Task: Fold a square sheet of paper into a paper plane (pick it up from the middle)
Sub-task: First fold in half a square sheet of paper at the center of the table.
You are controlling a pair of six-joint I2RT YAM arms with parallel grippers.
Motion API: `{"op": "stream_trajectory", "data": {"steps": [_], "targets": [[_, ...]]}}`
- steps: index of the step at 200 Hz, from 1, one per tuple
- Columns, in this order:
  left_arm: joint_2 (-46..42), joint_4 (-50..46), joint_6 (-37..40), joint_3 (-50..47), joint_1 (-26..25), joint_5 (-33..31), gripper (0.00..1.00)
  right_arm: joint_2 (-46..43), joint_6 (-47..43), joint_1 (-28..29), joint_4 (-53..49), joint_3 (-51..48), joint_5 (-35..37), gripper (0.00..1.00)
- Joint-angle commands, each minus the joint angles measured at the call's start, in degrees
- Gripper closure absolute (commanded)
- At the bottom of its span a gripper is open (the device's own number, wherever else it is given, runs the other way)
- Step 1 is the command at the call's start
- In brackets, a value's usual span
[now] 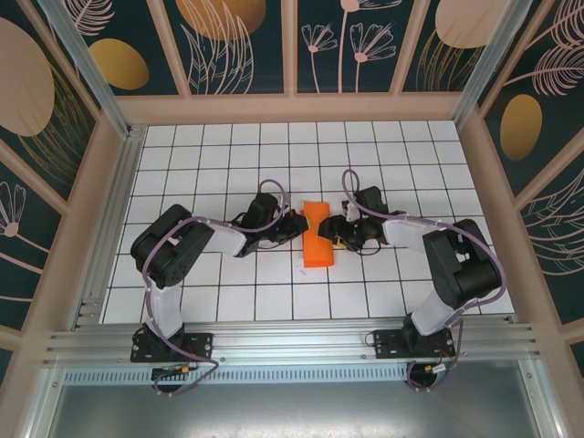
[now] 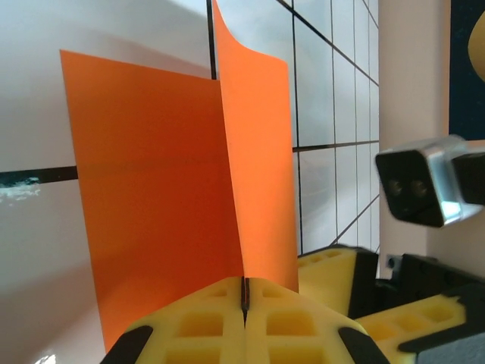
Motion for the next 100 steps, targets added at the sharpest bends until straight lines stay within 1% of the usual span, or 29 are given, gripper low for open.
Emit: {"op": "stream_trajectory", "data": {"steps": [1,25,74,100], "targets": [[1.2,0.4,-1.0,-0.5,-0.7,-0.7,1.0,-0.5,-4.1,-0.4,-3.3,2.7,2.8,0.36],[1.9,-0.2,-1.6,-0.2,-0.9,-0.9,1.0,1.3,-6.5,-0.4,-4.5,4.2,2.7,0.41],[2.8,-3.1,-1.8,0.6,-1.0,-2.2,1.0,3.9,-6.8,-0.4,-4.1,5.2,1.7,0.48],[3.2,-4.0,-1.7,1.0,-0.9,-2.6,1.0,4.5,-7.1,-0.4,-4.3,5.2,1.6,0.49]]}}
